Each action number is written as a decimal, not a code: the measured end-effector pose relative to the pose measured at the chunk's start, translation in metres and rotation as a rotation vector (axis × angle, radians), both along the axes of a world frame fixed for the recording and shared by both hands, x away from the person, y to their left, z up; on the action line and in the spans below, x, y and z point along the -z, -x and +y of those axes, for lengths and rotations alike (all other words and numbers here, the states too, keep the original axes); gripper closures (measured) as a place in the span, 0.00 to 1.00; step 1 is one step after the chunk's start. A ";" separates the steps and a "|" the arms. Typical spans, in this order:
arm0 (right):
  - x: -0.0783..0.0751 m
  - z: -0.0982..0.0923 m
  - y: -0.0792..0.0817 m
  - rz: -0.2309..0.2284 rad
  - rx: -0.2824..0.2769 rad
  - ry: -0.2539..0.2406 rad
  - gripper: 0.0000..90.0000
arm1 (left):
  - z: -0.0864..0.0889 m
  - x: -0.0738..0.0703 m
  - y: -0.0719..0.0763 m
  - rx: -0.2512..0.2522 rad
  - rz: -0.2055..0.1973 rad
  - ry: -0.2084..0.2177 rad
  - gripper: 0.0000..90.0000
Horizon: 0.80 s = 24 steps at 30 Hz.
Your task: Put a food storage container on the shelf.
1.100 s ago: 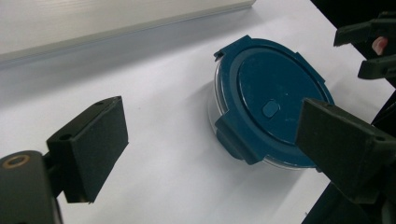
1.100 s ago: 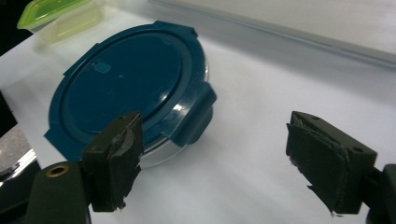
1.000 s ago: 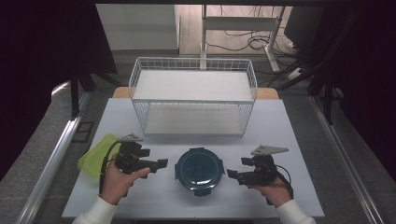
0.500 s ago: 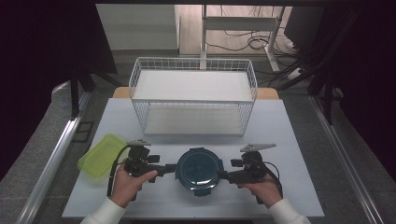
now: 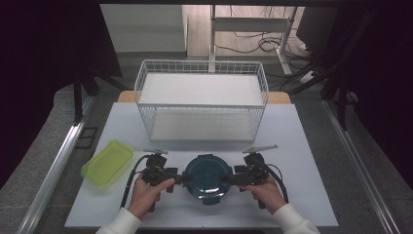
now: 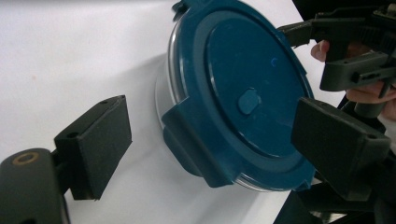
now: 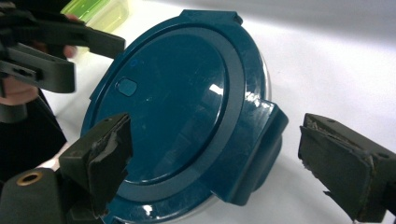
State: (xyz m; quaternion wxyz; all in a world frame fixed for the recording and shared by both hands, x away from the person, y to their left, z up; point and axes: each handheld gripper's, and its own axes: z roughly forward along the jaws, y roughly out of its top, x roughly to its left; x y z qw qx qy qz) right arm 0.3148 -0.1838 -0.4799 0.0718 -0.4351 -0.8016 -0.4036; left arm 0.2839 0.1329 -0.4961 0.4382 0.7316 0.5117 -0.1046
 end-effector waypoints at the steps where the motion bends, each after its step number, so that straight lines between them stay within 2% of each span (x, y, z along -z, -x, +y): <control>1: 0.002 0.001 -0.001 0.008 -0.002 -0.001 0.11 | -0.001 0.001 0.000 0.003 0.001 -0.006 0.14; 4: 0.009 0.003 -0.004 0.057 0.000 -0.015 0.12 | -0.003 0.006 -0.002 0.015 0.026 0.022 0.14; 9: 0.012 0.005 -0.007 0.096 0.004 -0.034 0.12 | -0.008 0.013 -0.004 0.009 0.065 0.064 0.14; 11: 0.014 0.004 -0.007 0.118 0.010 -0.047 0.12 | -0.011 0.014 -0.003 0.011 0.066 0.060 0.16; 12: 0.016 0.003 -0.008 0.138 0.022 -0.051 0.13 | -0.013 0.015 -0.003 0.013 0.080 0.061 0.16; 16: 0.019 0.003 -0.007 0.160 0.025 -0.050 0.15 | -0.016 0.017 -0.002 0.018 0.092 0.064 0.18; 17: 0.021 0.003 -0.006 0.173 0.023 -0.052 0.17 | -0.017 0.017 -0.002 0.024 0.105 0.081 0.19; 19: 0.021 0.004 -0.006 0.183 0.024 -0.060 0.19 | -0.019 0.018 -0.002 0.026 0.111 0.082 0.20; 21: 0.022 0.003 -0.005 0.211 0.033 -0.074 0.21 | -0.022 0.019 -0.002 0.008 0.120 0.064 0.23; 23: 0.025 0.000 -0.007 0.276 0.052 -0.104 0.25 | -0.022 0.018 -0.002 -0.005 0.127 0.064 0.24; 24: 0.024 -0.001 -0.006 0.286 0.058 -0.106 0.26 | -0.023 0.017 -0.001 -0.010 0.125 0.060 0.24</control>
